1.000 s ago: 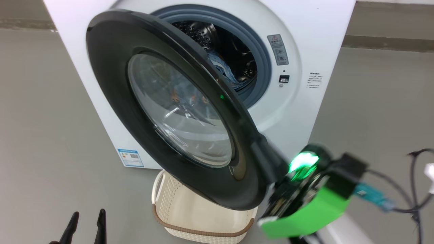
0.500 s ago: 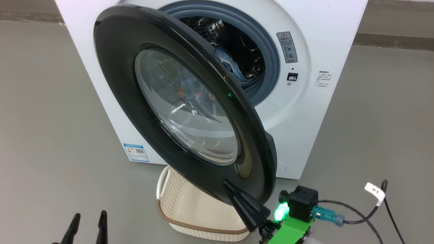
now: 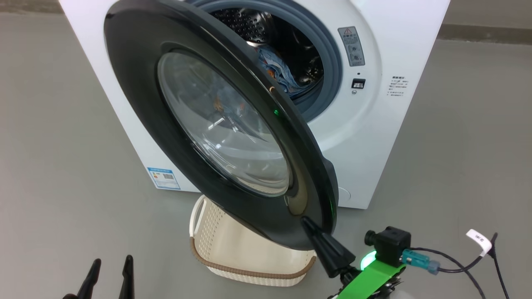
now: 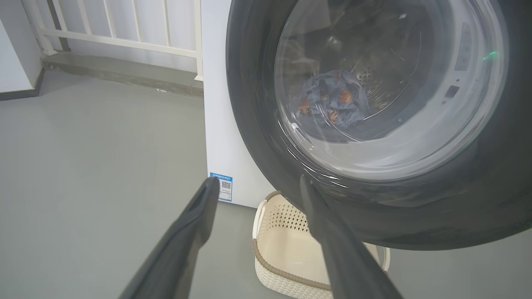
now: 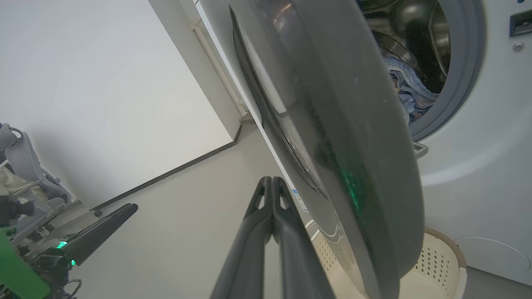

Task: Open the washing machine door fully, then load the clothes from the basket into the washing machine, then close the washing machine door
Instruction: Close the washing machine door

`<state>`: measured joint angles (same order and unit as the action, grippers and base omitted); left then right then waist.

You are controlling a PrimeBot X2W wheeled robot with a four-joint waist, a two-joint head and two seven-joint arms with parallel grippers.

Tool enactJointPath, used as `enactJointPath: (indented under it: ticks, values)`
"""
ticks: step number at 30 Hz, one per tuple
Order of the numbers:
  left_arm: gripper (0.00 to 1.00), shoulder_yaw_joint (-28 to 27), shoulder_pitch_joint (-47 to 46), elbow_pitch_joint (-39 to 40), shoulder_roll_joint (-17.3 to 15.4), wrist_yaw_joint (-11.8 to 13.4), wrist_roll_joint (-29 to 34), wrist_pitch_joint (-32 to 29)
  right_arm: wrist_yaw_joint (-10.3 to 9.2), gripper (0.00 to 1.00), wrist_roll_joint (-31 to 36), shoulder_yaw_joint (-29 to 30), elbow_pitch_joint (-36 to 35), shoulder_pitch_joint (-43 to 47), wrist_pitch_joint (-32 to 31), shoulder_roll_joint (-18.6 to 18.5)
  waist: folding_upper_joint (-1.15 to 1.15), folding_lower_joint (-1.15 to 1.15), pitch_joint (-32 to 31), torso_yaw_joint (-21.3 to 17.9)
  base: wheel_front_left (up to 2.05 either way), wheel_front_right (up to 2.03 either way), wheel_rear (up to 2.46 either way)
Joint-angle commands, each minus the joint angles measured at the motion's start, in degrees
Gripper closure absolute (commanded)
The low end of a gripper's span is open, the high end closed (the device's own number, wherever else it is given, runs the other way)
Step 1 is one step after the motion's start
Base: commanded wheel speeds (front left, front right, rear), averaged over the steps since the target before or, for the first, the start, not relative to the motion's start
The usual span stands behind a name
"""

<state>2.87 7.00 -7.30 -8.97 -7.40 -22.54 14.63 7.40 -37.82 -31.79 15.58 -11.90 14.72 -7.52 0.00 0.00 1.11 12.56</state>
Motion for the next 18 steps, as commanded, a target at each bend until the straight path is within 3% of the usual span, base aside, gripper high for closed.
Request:
enactJointPath:
  ticks: [1,18]
  values:
    - [0.00,-1.90,-2.73,1.00,-0.58,-0.09,-0.38,0.37,0.09,1.00,0.60,-0.15,-1.58,-0.61,0.28,0.72,0.00,0.00,0.43,-0.21,0.00,0.00,0.00]
    - [0.00,-1.10,-5.29,1.54,-0.56,-0.09,-0.60,0.37,0.09,1.00,2.80,6.35,-3.32,-3.96,0.28,1.86,0.00,0.00,4.05,-0.32,0.00,0.00,0.00]
